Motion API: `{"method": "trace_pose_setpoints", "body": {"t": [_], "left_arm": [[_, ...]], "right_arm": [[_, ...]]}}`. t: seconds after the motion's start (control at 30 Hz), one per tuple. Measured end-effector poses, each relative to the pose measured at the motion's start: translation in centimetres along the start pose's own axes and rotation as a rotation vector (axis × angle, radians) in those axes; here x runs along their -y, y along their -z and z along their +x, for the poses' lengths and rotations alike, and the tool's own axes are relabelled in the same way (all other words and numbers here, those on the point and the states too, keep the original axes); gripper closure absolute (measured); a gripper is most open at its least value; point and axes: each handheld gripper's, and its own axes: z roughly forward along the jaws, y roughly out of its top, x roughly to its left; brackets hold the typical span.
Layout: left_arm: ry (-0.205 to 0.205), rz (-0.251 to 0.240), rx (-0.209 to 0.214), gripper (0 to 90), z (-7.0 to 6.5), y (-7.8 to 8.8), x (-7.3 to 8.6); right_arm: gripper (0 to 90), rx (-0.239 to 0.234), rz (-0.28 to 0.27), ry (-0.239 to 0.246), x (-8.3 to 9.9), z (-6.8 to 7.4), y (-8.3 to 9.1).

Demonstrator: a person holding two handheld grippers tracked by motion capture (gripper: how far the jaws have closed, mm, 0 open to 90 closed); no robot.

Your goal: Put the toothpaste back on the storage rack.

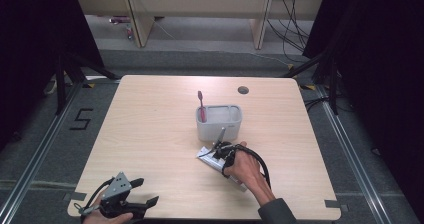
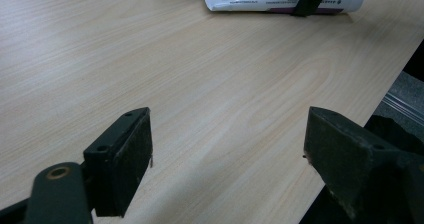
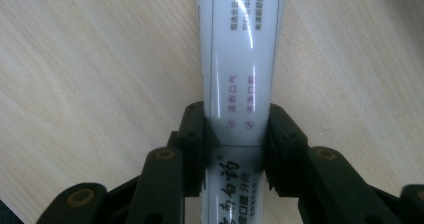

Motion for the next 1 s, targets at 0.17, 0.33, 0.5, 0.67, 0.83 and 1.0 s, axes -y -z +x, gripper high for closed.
{"method": "trace_pose_setpoints", "body": {"t": [0.17, 0.33, 0.5, 0.67, 0.83, 1.0], "left_arm": [[0.001, 0.002, 0.005, 19.1, 0.0, 0.0, 0.0], [0.008, 0.000, 0.001, 19.1, 0.0, -0.1, 0.0], [0.006, 0.006, -0.006, 19.1, 0.0, 0.0, 0.0], [0.007, 0.003, 0.004, 19.1, 0.1, -0.1, 0.0], [0.005, 0.005, 0.004, 19.1, 0.1, -0.2, 0.0], [0.004, 0.005, 0.000, 19.1, 0.1, -0.2, -0.1]], "right_arm": [[66.9, -0.012, -0.059, 0.031, 0.8, -0.5, 0.2], [67.4, -0.018, -0.150, 0.028, 1.7, -0.8, 0.8], [67.8, -0.042, -0.261, 0.045, 2.6, -0.5, 2.3], [67.8, -0.074, -0.381, 0.040, 3.5, -0.4, 3.7], [68.0, -0.105, -0.486, 0.009, 4.3, -0.9, 5.0], [68.1, -0.110, -0.586, -0.003, 4.8, -1.6, 5.9]]}}
